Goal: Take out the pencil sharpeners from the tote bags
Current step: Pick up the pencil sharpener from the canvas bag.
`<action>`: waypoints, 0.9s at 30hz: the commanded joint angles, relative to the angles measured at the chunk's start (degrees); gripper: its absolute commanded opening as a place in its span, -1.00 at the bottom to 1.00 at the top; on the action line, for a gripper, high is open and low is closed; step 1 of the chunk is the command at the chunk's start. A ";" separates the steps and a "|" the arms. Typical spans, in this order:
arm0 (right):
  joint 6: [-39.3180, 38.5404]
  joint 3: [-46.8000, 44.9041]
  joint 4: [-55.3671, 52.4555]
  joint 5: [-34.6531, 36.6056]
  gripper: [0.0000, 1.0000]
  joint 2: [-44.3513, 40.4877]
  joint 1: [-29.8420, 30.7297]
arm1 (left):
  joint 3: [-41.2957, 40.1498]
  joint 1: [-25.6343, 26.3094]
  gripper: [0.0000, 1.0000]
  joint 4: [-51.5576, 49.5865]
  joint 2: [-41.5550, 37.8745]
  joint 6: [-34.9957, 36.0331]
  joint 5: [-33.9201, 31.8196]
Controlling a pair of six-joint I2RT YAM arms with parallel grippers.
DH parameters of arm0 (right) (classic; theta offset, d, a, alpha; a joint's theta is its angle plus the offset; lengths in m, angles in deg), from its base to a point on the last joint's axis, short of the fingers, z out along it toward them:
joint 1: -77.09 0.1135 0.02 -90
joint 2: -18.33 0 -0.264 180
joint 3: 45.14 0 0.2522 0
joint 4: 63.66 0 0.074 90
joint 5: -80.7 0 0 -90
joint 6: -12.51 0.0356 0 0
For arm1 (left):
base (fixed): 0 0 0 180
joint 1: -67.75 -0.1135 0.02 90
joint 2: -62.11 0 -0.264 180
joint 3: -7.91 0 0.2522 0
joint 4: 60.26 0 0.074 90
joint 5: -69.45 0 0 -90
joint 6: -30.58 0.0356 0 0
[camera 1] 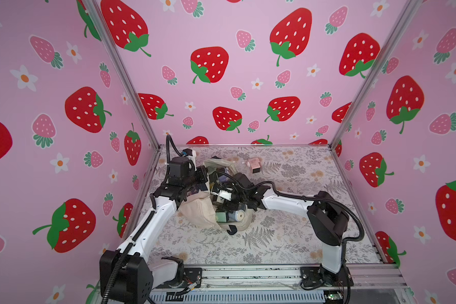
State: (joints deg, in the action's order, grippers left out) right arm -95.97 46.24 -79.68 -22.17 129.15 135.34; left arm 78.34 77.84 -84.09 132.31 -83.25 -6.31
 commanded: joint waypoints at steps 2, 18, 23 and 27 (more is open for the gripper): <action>1.58 0.09 1.46 -1.18 0.20 -3.19 0.19 | 0.33 0.54 -1.00 -0.17 -1.40 -0.03 1.76; 10.82 -10.76 2.13 -0.08 -0.09 -23.52 -0.28 | -2.17 0.50 -1.00 3.12 -0.68 -1.35 2.29; 14.61 -13.19 -0.68 5.85 -0.12 -30.98 -2.80 | -2.43 0.55 -1.00 3.37 -0.58 -1.32 2.54; 19.88 -14.39 -2.48 8.72 -0.10 -34.59 -9.13 | -2.52 0.55 -1.00 3.31 -0.72 -1.18 1.77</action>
State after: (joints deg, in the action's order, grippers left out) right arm -80.84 32.63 -81.47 -17.18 97.09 130.01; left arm 76.50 77.84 -81.44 131.91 -84.32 -6.34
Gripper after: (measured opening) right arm 0.819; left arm 0.046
